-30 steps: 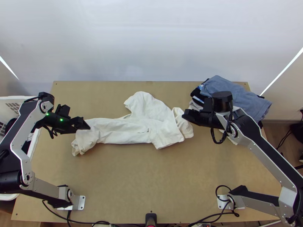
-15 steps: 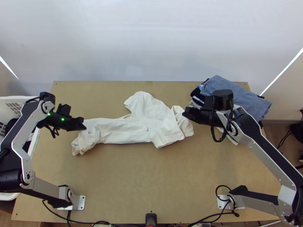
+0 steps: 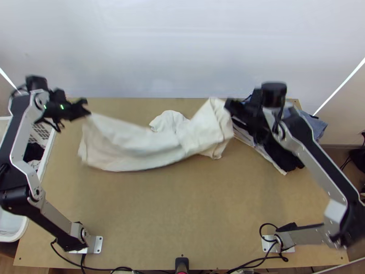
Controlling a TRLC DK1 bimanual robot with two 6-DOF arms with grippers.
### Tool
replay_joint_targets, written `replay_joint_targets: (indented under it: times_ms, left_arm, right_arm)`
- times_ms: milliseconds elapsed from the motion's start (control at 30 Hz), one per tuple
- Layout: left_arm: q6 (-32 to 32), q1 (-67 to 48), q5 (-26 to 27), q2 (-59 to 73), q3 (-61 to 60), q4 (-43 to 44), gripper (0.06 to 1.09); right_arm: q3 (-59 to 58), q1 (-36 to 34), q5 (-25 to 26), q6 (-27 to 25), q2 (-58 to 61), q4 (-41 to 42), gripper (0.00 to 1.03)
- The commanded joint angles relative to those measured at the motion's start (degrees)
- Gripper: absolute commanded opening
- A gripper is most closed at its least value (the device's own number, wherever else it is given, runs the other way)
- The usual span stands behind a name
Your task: Fold the t-shirt
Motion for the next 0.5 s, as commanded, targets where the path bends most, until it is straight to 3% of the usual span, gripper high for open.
replay_joint_targets:
  times_ms: [0, 200, 333, 467]
  left_arm:
    - [-9.78, 0.62, -0.50, 4.00, 20.84, 0.52, 0.10]
    - [-18.92, 2.73, -0.50, -4.26, 26.64, 6.05, 0.10]
    - [-21.21, 4.93, -0.50, -10.59, 26.99, 7.46, 0.10]
    - [-21.30, 7.30, 1.79, -16.56, 23.65, 5.00, 0.10]
  right_arm:
    - [18.91, -2.47, 5.70, 0.04, 8.82, 1.94, 0.03]
    - [28.22, -2.47, 5.96, -0.40, 4.60, 6.60, 0.03]
    - [30.77, -2.21, 5.78, -0.49, -0.94, 7.30, 0.03]
    - [25.94, -0.89, 1.83, -0.75, -8.67, 4.22, 0.03]
